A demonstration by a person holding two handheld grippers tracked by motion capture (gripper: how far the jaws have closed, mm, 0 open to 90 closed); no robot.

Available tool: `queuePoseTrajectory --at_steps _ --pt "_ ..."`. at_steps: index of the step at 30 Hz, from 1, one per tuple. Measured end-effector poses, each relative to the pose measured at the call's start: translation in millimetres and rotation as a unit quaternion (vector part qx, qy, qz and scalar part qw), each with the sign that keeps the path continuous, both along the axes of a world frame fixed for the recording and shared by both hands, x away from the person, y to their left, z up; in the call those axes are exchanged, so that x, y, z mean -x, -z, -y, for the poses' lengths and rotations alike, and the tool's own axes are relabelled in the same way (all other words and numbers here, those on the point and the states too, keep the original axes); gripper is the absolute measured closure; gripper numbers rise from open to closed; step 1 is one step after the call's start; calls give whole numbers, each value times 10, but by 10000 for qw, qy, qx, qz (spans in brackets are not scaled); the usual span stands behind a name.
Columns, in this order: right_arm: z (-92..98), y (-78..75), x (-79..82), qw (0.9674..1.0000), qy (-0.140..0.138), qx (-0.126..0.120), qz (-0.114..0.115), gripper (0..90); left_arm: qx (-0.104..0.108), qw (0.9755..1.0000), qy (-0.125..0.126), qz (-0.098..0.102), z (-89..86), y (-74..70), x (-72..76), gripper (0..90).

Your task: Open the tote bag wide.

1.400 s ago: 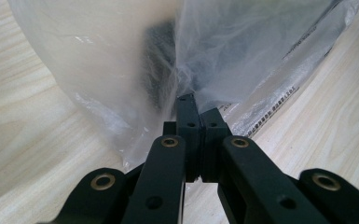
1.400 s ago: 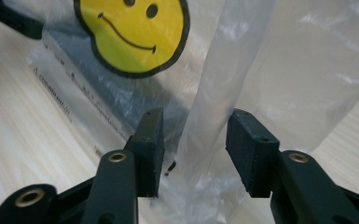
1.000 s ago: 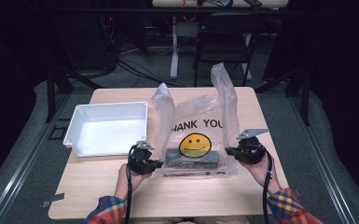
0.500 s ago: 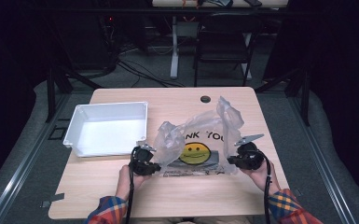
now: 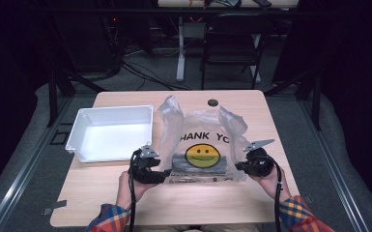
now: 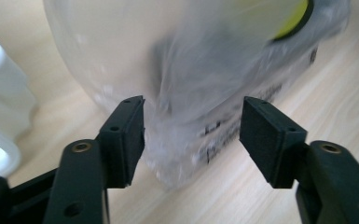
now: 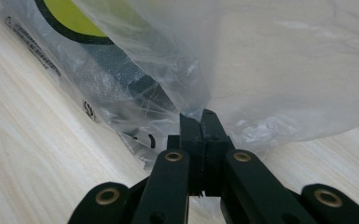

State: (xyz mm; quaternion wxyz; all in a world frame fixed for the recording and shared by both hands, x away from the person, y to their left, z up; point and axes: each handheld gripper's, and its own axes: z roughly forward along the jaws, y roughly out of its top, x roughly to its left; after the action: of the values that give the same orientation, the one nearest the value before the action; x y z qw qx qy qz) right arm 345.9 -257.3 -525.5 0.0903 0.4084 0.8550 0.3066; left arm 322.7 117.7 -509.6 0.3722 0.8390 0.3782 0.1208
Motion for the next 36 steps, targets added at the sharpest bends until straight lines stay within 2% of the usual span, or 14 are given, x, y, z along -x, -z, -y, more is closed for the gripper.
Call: queuePoseTrajectory --at_steps 1,4,5,6,7,8,10,20,21,22,26,29,35,36 --pt "-2 -5 8 9999 -30 -104 -6 900 39 10000 -11 88 20 -10 -3 404" --pt "0 -44 41 9998 -56 -170 60 900 73 9999 62 120 54 -2 -35 520" --pt "0 -44 41 9998 -56 -170 60 900 139 9998 40 166 70 26 -63 520" --pt "5 -73 69 9997 -56 -193 113 900 171 9998 56 116 75 53 -93 684" --pt "5 -73 69 9997 -56 -193 113 900 200 9997 109 57 73 80 -120 684" --pt "25 -95 83 9997 -74 -216 100 900 213 9997 107 -41 60 124 -151 833" --pt "41 -94 84 9996 -33 -247 91 900 181 9997 100 -136 46 165 -168 893" --pt "46 100 -37 9997 46 -83 -213 900 -110 9980 90 -621 9 337 -254 900" --pt "46 100 -37 9997 46 -83 -213 900 -110 9980 90 -621 9 337 -254 900" --pt "39 114 -44 9997 76 -78 -199 900 -225 9980 158 -577 4 335 -264 900" --pt "7 132 -58 9997 58 80 -232 900 -275 9978 164 -576 21 336 -256 900" --pt "-3 158 -65 9995 24 -45 -310 900 -261 9978 113 -592 22 347 -257 900" --pt "-66 58 21 9993 -295 -175 -172 888 -409 9966 122 -706 -31 342 -268 900" --pt "-66 58 21 9993 -295 -175 -172 888 -368 9969 61 -699 -39 347 -267 900"
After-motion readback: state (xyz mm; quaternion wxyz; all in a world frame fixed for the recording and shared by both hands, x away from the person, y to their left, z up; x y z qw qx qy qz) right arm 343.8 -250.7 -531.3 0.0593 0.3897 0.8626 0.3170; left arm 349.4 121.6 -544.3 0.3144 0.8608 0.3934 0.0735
